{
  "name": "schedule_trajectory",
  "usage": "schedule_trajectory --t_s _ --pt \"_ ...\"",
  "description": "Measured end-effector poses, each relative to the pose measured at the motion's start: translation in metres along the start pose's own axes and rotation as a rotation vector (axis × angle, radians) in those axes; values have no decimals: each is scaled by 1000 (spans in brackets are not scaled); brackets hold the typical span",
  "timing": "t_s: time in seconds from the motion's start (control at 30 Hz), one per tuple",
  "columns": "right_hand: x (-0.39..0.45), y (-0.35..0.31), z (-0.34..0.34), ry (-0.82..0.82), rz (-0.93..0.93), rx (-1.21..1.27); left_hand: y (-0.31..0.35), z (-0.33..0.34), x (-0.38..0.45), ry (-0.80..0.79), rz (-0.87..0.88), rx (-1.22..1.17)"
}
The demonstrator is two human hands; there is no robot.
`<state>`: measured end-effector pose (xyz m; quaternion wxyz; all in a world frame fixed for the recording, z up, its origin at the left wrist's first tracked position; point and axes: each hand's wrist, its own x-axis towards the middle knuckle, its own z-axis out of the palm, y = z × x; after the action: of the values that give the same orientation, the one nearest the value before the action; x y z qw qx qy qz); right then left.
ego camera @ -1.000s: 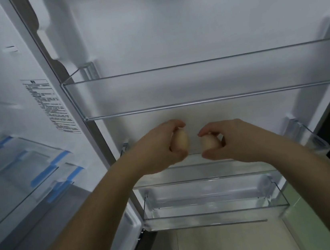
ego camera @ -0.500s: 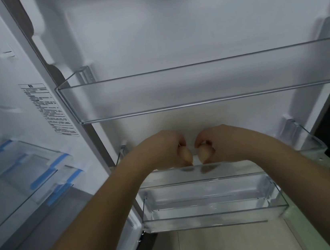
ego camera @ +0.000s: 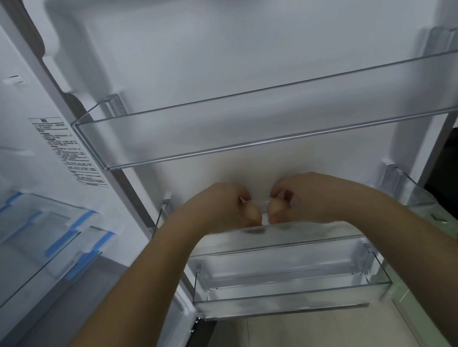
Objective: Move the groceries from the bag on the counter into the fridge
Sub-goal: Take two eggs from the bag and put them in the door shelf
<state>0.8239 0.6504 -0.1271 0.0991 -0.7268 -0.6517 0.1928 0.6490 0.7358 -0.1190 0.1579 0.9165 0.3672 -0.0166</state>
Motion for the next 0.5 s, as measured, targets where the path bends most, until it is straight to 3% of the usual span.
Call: schedule_trajectory --t_s 0.3,0.5 --pt "-15 1 0 67 -19 69 -8 -3 -12 36 -67 -74" --pt "-27 4 0 102 -45 78 -3 3 -31 227 -100 -103"
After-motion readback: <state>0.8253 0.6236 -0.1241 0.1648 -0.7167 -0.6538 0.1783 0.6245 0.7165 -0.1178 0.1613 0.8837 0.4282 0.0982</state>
